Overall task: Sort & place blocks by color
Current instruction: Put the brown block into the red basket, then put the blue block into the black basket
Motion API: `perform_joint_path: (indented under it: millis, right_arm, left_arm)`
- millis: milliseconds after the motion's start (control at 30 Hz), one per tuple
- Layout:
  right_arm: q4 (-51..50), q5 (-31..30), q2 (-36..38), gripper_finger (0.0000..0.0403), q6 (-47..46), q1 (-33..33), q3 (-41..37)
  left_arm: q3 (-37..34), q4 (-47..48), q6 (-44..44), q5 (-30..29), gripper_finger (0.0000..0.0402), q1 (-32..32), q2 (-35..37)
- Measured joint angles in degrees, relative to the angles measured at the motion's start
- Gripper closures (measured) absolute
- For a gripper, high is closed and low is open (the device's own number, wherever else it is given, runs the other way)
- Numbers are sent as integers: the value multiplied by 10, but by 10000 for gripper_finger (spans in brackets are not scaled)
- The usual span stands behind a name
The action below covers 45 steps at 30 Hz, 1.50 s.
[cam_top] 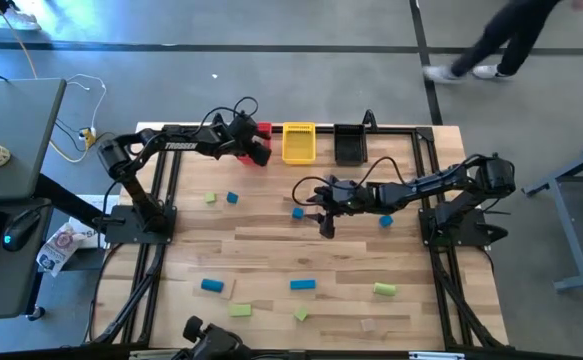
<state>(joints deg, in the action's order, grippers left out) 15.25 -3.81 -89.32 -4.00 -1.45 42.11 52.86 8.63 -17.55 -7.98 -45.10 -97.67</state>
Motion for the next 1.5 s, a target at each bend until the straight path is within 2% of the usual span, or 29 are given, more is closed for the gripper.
perform_joint_path:
  millis: [333, 533, 800, 967, 1167, 1500]
  right_arm:
    - [24, 4, -38, 185, -10, 1, -1]
    - [50, -31, -71, 185, -10, 9, -1]
    - [103, -36, -119, 185, -9, 9, -1]
    - [132, -52, -147, 185, -11, 9, 0]
    - [155, -52, -173, 185, -11, 9, -1]
    - [200, -59, -223, 185, -9, 8, 8]
  left_arm:
    - [9, 15, 17, 3, 195, 0, 0]
    - [62, 83, 48, 39, 191, 0, 0]
    - [138, 211, 107, 67, 190, 6, 8]
    - [140, 257, 123, 73, 190, 11, 45]
    - [140, 282, 122, 127, 190, 13, 101]
    - [140, 321, 122, 128, 190, 29, 204]
